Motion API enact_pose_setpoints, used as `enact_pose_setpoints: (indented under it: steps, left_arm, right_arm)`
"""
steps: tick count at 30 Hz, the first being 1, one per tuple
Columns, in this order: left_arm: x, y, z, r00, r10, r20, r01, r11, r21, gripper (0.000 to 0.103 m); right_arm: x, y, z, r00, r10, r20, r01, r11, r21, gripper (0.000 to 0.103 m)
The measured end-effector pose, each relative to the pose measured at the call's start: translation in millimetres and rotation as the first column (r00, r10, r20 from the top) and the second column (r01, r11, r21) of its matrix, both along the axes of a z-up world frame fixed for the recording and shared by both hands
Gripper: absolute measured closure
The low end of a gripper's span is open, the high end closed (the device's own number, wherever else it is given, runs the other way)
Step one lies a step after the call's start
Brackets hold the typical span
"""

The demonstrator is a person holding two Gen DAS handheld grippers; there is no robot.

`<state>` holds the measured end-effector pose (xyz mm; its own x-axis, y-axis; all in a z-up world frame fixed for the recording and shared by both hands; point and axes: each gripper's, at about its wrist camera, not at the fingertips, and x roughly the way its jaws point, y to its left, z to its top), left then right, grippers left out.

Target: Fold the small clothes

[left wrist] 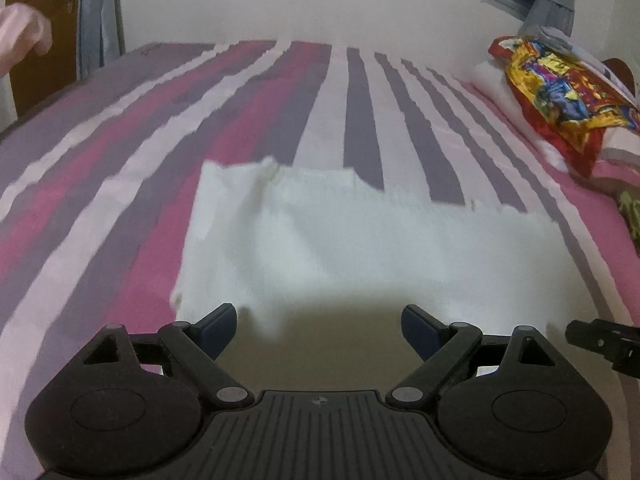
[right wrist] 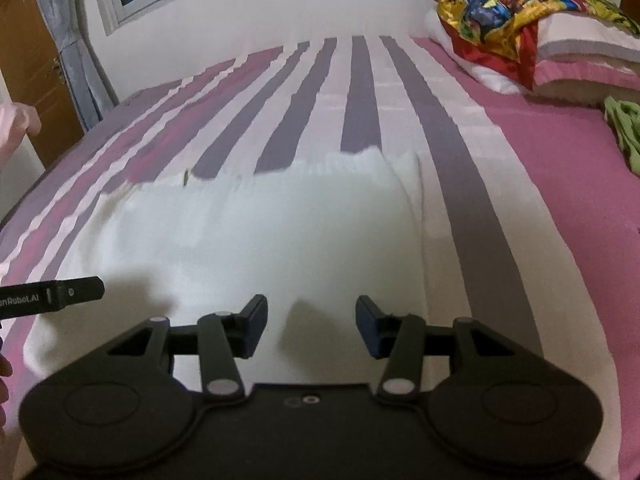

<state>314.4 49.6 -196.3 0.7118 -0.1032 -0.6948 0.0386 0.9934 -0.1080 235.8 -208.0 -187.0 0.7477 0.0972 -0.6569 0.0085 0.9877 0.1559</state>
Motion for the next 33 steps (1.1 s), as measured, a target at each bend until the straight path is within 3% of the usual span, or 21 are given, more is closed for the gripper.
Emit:
enact_pose_setpoints:
  steps: [10,14,18,20,21,22,27,31,32,33]
  left_arm:
    - [72,0,-23,0.999,0.041,-0.012,-0.041,0.998,0.052,0.014]
    - [73,0,-25,0.999,0.033,0.000,-0.033,0.998,0.054,0.014]
    - [68,-1,-27,1.000,0.006,0.017,-0.007,0.997,0.075,0.014]
    - [67,-1,-27,1.000,0.000,0.022,-0.002,0.997,0.081,0.014]
    - [67,-1,-27,1.000,0.003,0.021,-0.004,0.997,0.076,0.014]
    - [67,0,-26,1.000,0.007,0.020,-0.009,0.998,0.069,0.014]
    - [66,1,-25,1.000,0.010,0.018,-0.011,0.998,0.060,0.014]
    - [65,2,-26,1.000,0.007,0.023,-0.008,0.998,0.063,0.014]
    - [65,2,-26,1.000,0.006,0.023,-0.008,0.998,0.066,0.014]
    - [65,2,-26,1.000,0.006,0.023,-0.008,0.998,0.068,0.014]
  right_arm:
    - [77,-6,1,0.999,-0.025,0.031,0.028,0.997,-0.068,0.055]
    - [96,-32,4,0.991,-0.120,0.061,0.123,0.991,-0.056,0.050]
    - [112,-57,-4,0.983,-0.181,0.038,0.182,0.982,-0.043,0.050]
    - [119,-60,-9,0.985,-0.172,0.011,0.172,0.984,-0.040,0.056]
    - [120,-60,-11,0.988,-0.154,0.008,0.154,0.988,-0.028,0.068]
    - [119,-59,-11,0.990,-0.141,0.010,0.141,0.990,-0.018,0.072]
    - [121,-56,-10,0.995,-0.096,0.010,0.095,0.995,0.037,0.072]
    - [122,-53,-6,0.994,-0.106,0.035,0.107,0.994,-0.033,0.077]
    - [119,-52,-2,0.988,-0.131,0.076,0.137,0.988,-0.077,0.076]
    - [116,-51,1,0.983,-0.147,0.107,0.158,0.982,-0.101,0.068]
